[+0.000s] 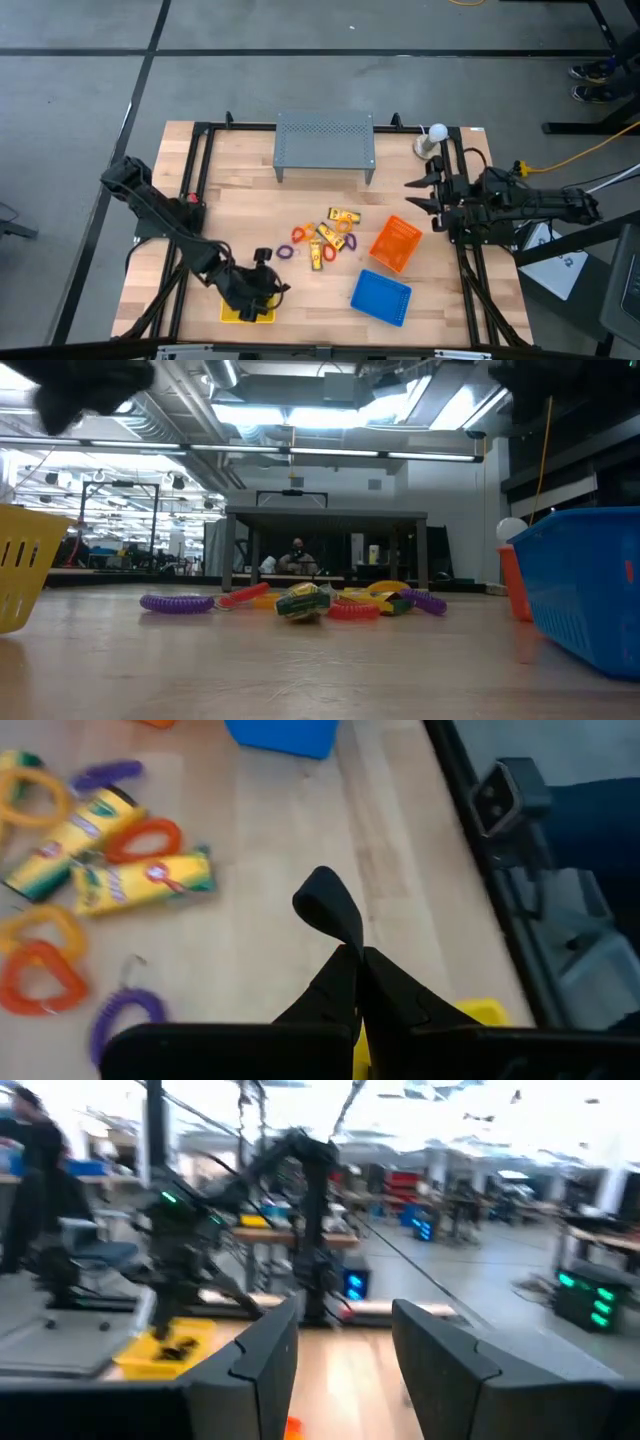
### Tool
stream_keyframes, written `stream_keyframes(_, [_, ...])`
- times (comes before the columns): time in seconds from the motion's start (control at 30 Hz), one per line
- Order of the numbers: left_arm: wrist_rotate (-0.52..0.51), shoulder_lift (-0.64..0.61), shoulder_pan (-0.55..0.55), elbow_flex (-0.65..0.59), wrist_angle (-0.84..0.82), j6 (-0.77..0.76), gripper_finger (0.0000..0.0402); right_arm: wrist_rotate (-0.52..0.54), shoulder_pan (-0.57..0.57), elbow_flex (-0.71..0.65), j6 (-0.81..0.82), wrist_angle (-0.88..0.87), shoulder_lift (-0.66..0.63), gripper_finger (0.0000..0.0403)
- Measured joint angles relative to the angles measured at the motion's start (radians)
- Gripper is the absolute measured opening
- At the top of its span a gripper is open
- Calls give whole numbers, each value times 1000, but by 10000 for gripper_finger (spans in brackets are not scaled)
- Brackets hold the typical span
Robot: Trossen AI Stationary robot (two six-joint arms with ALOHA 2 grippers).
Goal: Pick & Place Office Desk Supplies
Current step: Put the black rubber band into the yellow basket
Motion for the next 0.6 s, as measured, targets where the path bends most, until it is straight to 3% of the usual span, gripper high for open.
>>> stream_keyframes(0.17, [-20, 9, -78, 0, -28, -129, 4, 104, -1, -66, 42, -9, -6, 165])
stream_keyframes(0.6, [-62, 10, -254, 0, -176, -535, 4, 106, 0, -121, 75, 15, -7, 165])
